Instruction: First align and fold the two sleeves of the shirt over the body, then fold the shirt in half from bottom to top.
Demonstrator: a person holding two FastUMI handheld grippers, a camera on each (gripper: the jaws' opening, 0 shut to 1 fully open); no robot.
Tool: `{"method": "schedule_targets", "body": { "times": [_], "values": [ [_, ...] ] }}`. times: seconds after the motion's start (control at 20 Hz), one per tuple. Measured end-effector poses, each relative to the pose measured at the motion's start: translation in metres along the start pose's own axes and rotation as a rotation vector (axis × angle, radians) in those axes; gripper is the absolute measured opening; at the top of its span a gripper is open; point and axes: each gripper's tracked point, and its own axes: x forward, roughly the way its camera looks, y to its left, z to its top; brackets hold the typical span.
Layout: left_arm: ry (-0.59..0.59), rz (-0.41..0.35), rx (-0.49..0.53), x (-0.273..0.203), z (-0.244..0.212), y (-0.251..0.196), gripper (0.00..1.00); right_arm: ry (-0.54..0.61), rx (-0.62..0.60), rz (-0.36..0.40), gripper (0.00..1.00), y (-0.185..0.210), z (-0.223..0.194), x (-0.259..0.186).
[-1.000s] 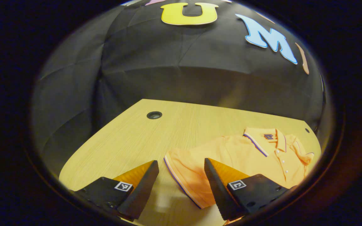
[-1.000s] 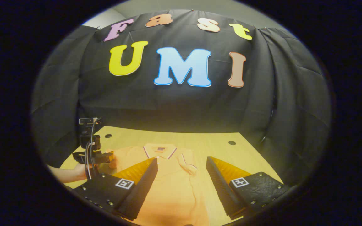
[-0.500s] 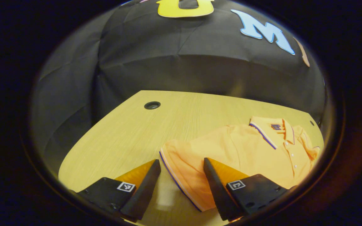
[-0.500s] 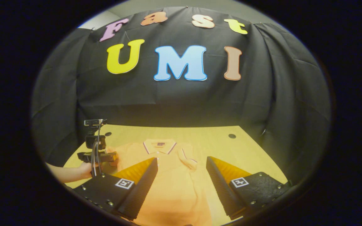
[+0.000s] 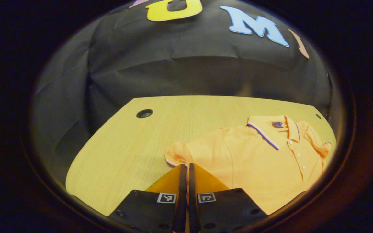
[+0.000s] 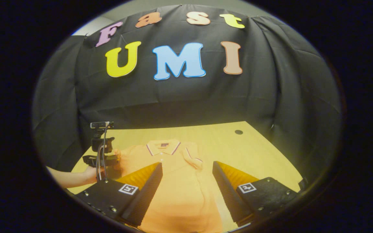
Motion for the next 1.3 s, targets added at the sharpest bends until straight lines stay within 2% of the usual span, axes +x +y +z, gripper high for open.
{"method": "schedule_targets", "body": {
  "times": [0.15, 0.35, 0.55, 0.75, 0.95, 1.1, 1.3],
  "values": [
    [-0.087, -0.028, 0.032, -0.011, 0.033, -0.02, 0.11, 0.012, 0.007, -0.004, 0.96, -0.001, -0.003, 0.0],
    [-0.112, -0.085, 0.085, -0.022, 0.048, -0.056, 0.1, 0.013, 0.019, -0.016, 0.96, -0.003, -0.002, -0.003],
    [-0.089, -0.135, 0.132, -0.021, 0.041, -0.086, 0.1, 0.022, 0.031, -0.048, 0.96, -0.005, -0.005, -0.005],
    [-0.035, -0.183, 0.169, -0.013, 0.022, -0.107, 0.1, 0.046, 0.04, -0.117, 0.96, -0.012, -0.01, -0.01],
    [-0.018, -0.227, 0.212, -0.012, 0.014, -0.12, 0.14, 0.068, 0.044, -0.144, 0.96, -0.014, -0.02, -0.016],
    [-0.009, -0.255, 0.212, -0.023, 0.014, -0.126, 0.33, 0.084, 0.027, -0.122, 0.96, -0.013, -0.031, -0.021],
    [0.012, -0.255, 0.185, -0.049, 0.004, -0.124, 0.81, 0.083, 0.006, -0.077, 0.96, -0.009, -0.027, -0.01]
  ]
}}
